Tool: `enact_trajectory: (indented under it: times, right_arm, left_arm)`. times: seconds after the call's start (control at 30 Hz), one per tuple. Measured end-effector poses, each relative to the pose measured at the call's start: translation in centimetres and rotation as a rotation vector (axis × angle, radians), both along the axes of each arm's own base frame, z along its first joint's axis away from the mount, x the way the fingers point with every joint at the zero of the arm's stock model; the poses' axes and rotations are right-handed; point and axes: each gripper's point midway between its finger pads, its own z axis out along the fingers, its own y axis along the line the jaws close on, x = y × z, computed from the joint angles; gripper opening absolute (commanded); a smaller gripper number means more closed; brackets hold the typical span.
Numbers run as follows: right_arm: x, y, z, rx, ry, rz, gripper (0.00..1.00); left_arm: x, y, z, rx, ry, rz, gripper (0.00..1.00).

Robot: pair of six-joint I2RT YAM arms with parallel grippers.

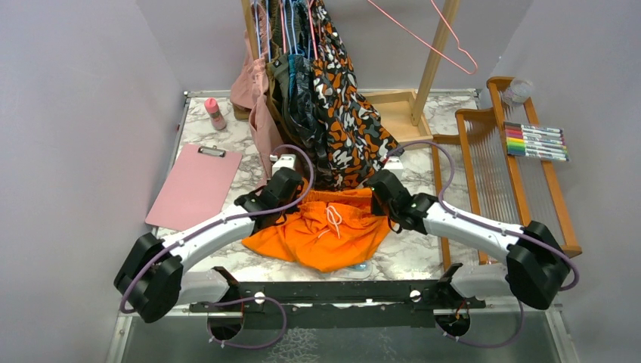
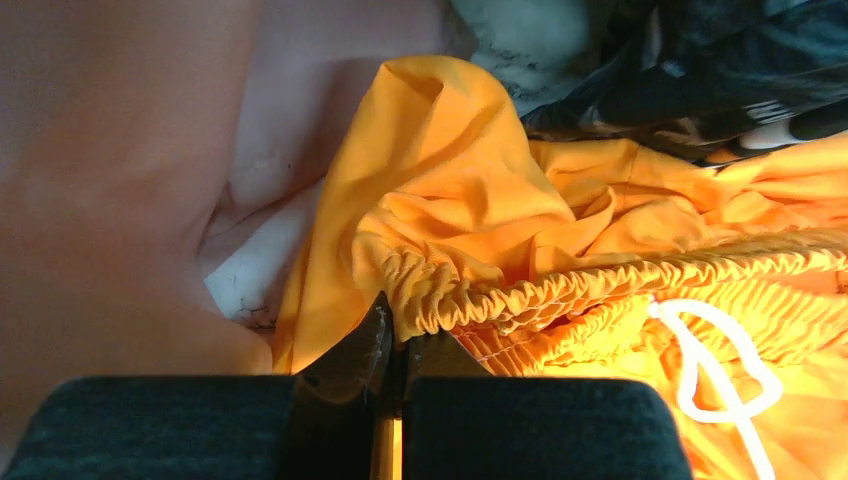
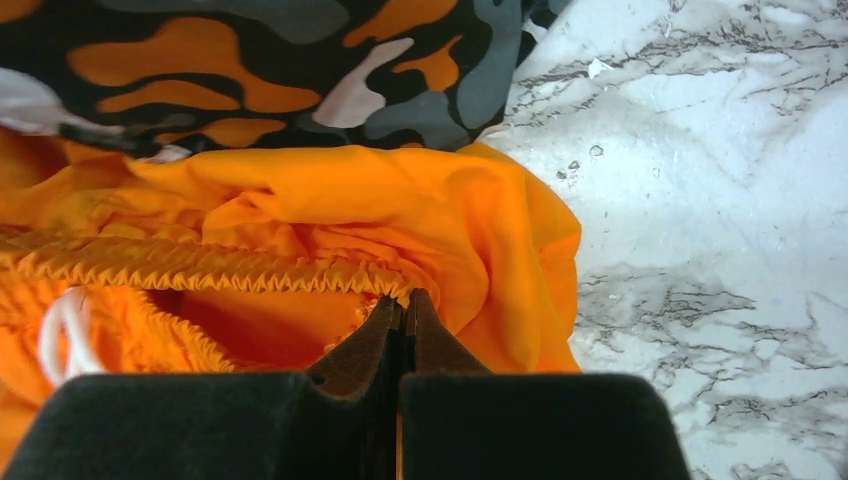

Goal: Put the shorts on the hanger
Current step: Adjust the shorts at the center of the board.

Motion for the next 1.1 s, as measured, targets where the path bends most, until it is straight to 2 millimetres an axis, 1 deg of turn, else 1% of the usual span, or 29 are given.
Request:
enact_trajectory:
  times: [0.13, 0.17, 0.2, 0.3, 0.33, 0.4, 0.47, 0.53, 0.67, 0.8, 0.93, 1.03, 1.1]
  right_arm:
    - [0.3, -0.7, -2.0, -0.037, 0.053, -0.02, 0.01]
    - [0.2, -0.7, -2.3, -0.04, 0.063, -0.02, 0.02]
    - [0.2, -0.7, -2.5, -0.042, 0.071, -0.017, 0.05]
    - [0.0, -0.5, -2.6, -0.032, 0.084, 0.001, 0.21]
    - [-0.1, -0.4, -2.5, -0.03, 0.087, 0.013, 0.25]
    - [-0.4, -0.2, -2.1, -0.021, 0.089, 0.043, 0.31]
    - [-0.8, 0.0, -1.3, -0.005, 0.084, 0.08, 0.36]
    - [-1.1, 0.3, -0.3, 0.013, 0.077, 0.114, 0.4]
    - [-1.6, 0.9, 2.0, 0.036, 0.055, 0.189, 0.47]
    - [-2.1, 1.4, 4.7, 0.052, 0.015, 0.276, 0.48]
    - [-3.1, 2.3, 6.9, 0.078, -0.023, 0.407, 0.48]
    - [-4.1, 3.5, 7.9, 0.111, -0.034, 0.522, 0.48]
    - [-4.5, 4.3, 8.0, 0.128, -0.034, 0.577, 0.48]
  left_arm:
    - [-0.2, -0.1, -2.0, 0.033, 0.06, -0.022, 0.0]
    - [-0.2, -0.1, -2.3, 0.037, 0.068, -0.027, 0.03]
    - [-0.2, -0.2, -2.5, 0.039, 0.074, -0.032, 0.1]
    - [-0.4, -0.4, -2.8, 0.043, 0.086, -0.054, 0.25]
    - [-0.5, -0.4, -2.8, 0.039, 0.087, -0.059, 0.28]
    - [-0.6, -0.4, -2.6, 0.034, 0.091, -0.066, 0.33]
    - [-0.8, -0.5, -2.3, 0.024, 0.09, -0.078, 0.4]
    - [-0.9, -0.7, -1.5, 0.001, 0.077, -0.09, 0.46]
    - [-1.3, -0.9, 0.0, -0.036, 0.052, -0.11, 0.52]
    - [-1.9, -0.9, 0.6, -0.054, 0.053, -0.125, 0.54]
    - [-2.1, -1.0, 1.4, -0.067, 0.046, -0.133, 0.55]
    - [-1.8, -1.2, 2.3, -0.081, 0.029, -0.134, 0.55]
    - [-1.7, -1.3, 2.5, -0.084, 0.023, -0.134, 0.55]
